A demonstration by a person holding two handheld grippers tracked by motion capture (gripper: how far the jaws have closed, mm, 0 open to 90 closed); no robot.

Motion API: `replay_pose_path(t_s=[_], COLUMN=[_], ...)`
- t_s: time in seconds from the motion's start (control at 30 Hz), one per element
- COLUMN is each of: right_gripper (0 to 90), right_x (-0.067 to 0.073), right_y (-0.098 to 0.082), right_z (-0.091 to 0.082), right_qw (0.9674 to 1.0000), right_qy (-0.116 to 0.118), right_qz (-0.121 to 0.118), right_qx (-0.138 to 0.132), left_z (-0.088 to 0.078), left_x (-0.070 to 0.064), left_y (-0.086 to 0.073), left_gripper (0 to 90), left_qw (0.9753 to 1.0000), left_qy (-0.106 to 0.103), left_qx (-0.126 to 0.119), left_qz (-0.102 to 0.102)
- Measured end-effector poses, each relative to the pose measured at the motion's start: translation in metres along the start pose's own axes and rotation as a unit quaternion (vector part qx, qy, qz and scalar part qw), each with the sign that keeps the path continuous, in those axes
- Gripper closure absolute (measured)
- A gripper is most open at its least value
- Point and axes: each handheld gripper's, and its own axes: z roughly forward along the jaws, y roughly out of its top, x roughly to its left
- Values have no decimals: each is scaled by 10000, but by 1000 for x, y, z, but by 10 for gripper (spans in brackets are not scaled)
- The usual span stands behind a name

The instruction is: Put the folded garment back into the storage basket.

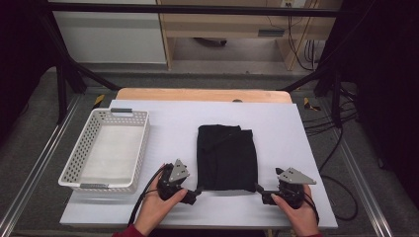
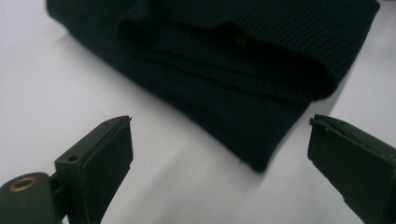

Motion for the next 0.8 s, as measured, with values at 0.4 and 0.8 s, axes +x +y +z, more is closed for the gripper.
replay_pose_path(t_s=[0.4,0.8], right_gripper=[62,62], right_x=[0,0], right_y=[0,-1], right_z=[2,3], right_qw=[10000,10000], right_qy=[-32,-8], right_qz=[-29,-39], right_qx=[46,79], left_z=[10,17], left_x=[-17,-22], left_y=[-4,-10], left_gripper=[72,407], left_qw=[9995,9988], left_qy=[-165,-141], left_qx=[259,437], left_qz=[95,139])
